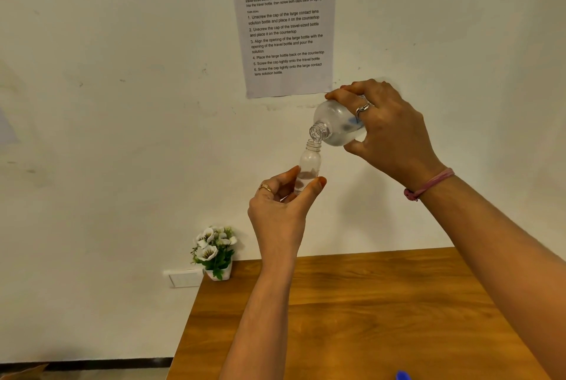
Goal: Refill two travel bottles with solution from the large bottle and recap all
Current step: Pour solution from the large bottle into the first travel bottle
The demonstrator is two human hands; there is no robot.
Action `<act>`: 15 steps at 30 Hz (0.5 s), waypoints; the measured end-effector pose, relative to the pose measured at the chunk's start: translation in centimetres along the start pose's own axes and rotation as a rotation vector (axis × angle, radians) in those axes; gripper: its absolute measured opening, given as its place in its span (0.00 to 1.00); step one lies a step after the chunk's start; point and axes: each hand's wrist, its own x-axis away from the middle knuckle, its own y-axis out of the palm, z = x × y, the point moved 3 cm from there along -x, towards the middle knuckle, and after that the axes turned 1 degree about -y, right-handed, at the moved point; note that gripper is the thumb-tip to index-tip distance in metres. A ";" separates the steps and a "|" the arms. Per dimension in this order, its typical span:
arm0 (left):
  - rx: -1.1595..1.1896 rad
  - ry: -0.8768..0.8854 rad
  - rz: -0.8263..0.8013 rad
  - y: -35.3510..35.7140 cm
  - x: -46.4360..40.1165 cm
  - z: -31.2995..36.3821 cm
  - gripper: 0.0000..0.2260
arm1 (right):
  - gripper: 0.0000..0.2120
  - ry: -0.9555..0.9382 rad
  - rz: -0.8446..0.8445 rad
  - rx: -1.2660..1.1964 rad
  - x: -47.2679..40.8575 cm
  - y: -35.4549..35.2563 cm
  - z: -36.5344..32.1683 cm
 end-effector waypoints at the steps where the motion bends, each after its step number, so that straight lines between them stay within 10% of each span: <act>1: 0.000 -0.001 -0.001 0.0 0.0 0.0 0.18 | 0.30 0.000 -0.001 0.000 0.0 0.0 0.0; 15: 0.007 -0.003 -0.001 -0.1 0.1 0.1 0.16 | 0.30 -0.003 -0.001 0.012 0.0 -0.1 -0.1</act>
